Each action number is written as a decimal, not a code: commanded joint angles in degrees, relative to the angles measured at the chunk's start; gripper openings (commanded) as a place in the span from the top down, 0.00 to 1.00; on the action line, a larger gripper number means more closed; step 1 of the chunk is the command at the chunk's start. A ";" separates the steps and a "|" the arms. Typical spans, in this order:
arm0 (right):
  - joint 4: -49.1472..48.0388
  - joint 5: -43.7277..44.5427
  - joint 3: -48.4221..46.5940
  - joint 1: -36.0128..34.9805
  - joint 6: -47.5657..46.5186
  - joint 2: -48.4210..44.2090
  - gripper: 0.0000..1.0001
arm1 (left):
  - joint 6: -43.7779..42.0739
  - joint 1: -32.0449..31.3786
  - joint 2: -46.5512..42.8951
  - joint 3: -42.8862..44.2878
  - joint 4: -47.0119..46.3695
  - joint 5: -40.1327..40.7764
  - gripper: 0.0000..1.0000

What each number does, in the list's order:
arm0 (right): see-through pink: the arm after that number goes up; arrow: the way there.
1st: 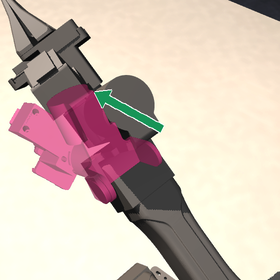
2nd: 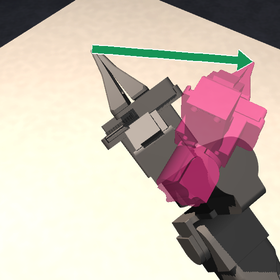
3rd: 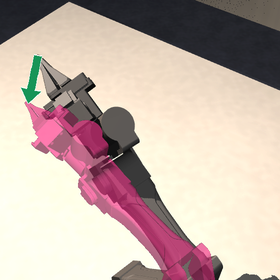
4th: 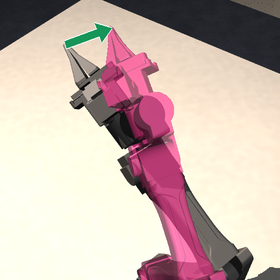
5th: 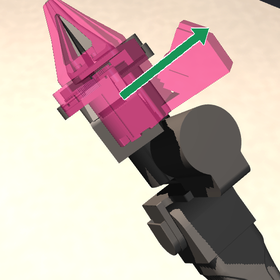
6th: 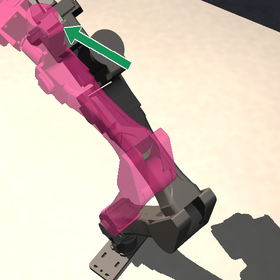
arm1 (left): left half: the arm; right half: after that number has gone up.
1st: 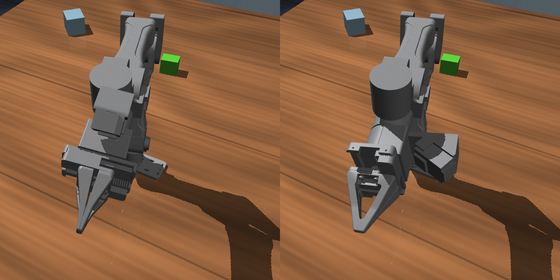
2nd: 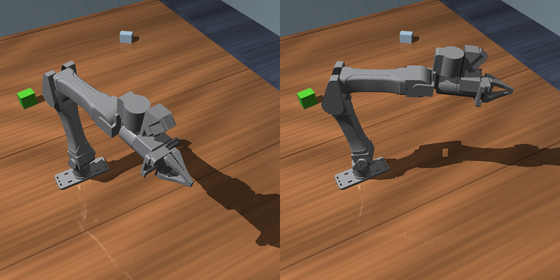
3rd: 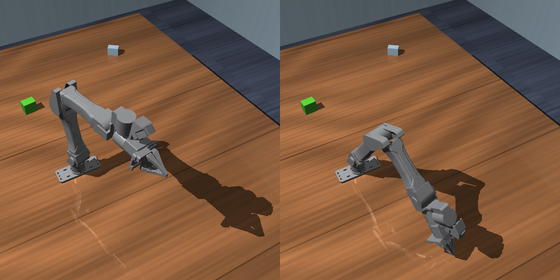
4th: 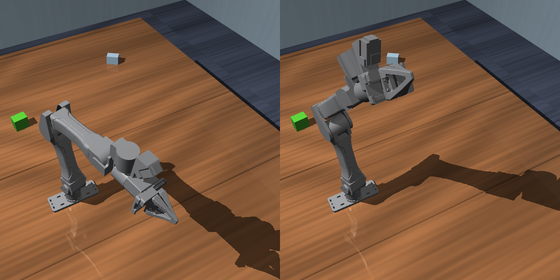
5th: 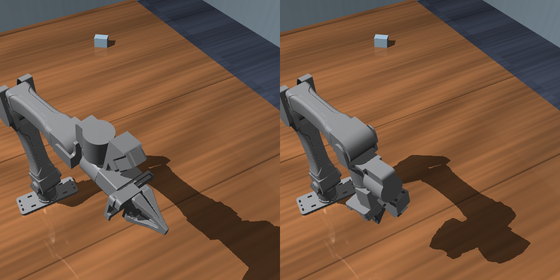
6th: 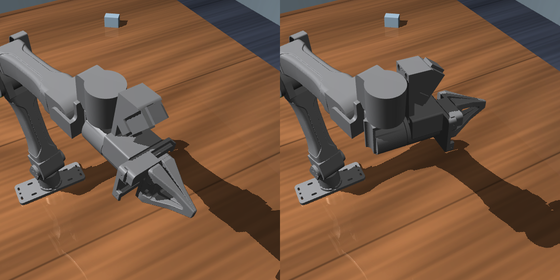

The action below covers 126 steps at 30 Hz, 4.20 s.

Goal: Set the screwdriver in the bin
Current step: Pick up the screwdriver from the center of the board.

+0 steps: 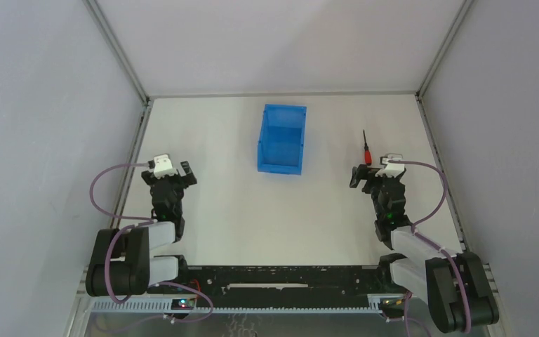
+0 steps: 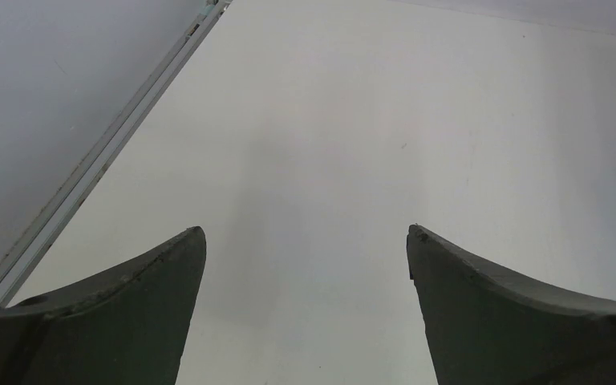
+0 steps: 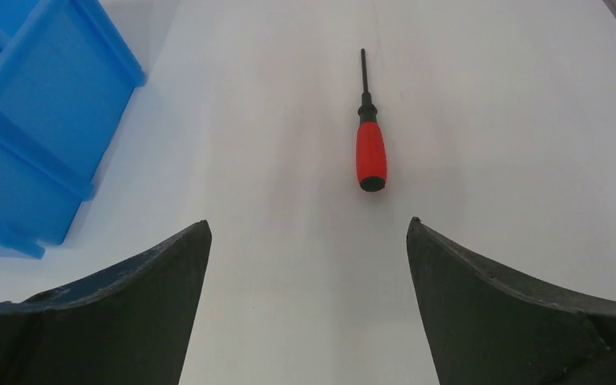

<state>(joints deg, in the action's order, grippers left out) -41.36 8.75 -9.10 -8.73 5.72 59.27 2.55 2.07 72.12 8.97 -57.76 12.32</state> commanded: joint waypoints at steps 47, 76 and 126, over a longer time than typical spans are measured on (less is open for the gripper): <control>69.60 -4.46 -52.11 -1.40 4.31 -23.29 0.00 | -1.14 0.29 -0.18 2.32 -2.01 0.73 0.00; 69.35 -4.77 -58.22 0.57 1.75 -3.93 0.00 | -1.14 0.25 -0.13 2.34 -2.01 0.75 0.00; 60.61 -2.87 -64.31 7.85 1.35 51.74 0.82 | -1.14 0.30 -0.15 2.35 -2.01 0.69 0.00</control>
<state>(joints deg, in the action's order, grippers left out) 18.65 4.71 -71.81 -1.43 6.72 110.93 2.52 2.07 72.12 8.97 -57.78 12.32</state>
